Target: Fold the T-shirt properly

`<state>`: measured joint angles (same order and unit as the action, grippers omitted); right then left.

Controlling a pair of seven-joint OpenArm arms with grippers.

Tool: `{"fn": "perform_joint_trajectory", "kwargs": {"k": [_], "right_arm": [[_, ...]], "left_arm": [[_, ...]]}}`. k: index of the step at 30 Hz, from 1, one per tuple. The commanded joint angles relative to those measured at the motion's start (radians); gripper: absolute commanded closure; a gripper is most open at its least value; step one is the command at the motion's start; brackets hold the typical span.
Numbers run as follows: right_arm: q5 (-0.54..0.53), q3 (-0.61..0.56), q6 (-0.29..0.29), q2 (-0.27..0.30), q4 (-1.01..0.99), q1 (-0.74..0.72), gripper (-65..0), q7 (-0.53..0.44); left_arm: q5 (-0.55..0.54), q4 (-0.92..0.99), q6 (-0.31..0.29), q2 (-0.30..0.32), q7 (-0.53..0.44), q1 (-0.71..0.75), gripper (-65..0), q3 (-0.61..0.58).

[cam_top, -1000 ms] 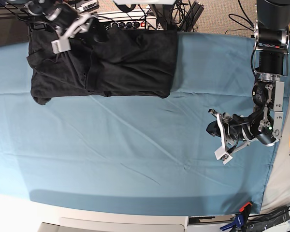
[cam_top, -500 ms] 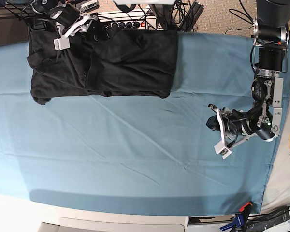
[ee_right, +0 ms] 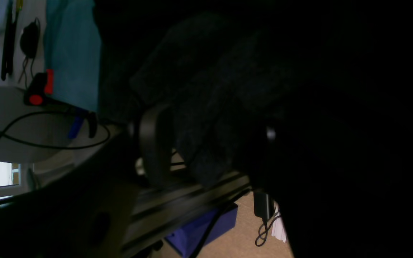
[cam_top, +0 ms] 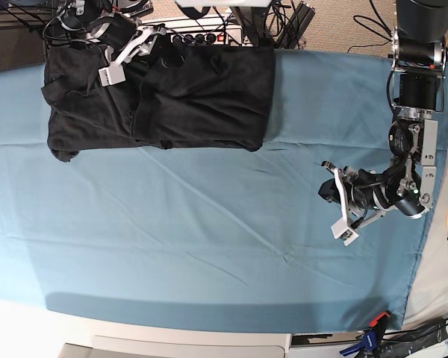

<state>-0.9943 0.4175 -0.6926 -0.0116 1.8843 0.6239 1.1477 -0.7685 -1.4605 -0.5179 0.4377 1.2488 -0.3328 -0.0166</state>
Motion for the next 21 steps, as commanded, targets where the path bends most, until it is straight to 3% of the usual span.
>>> {"fn": "perform_joint_trajectory", "kwargs": {"k": [1, 5, 6, 11, 17, 21], "right_arm": [[-0.014, 0.001, -0.006, 0.003, 0.013, 0.008, -24.5, -0.005], [-0.007, 0.002, -0.006, 0.003, 0.013, 0.008, -2.8, 0.002], [0.000, 0.002, -0.006, 0.003, 0.013, 0.007, 0.0, 0.002], [0.003, 0.039, -0.006, 0.010, 0.014, -0.014, 0.0, 0.028], [-0.003, 0.163, -0.006, 0.012, 0.014, -0.087, 0.0, 0.082], [-0.003, 0.188, -0.006, 0.047, 0.014, -0.101, 0.0, 0.093]], "left_arm": [[-0.011, -0.016, -0.004, 0.011, -0.015, -0.027, -2.7, 0.009], [-0.010, -0.016, -0.004, 0.011, -0.015, -0.027, -2.7, 0.009], [-0.010, -0.016, -0.004, 0.011, -0.015, -0.027, -2.7, 0.009], [-0.010, -0.016, -0.004, 0.011, -0.015, -0.027, -2.7, 0.009], [-0.010, -0.016, -0.004, 0.011, -0.015, -0.027, -2.7, 0.009], [-0.010, -0.016, -0.004, 0.011, -0.015, -0.027, -2.7, 0.009]]}}
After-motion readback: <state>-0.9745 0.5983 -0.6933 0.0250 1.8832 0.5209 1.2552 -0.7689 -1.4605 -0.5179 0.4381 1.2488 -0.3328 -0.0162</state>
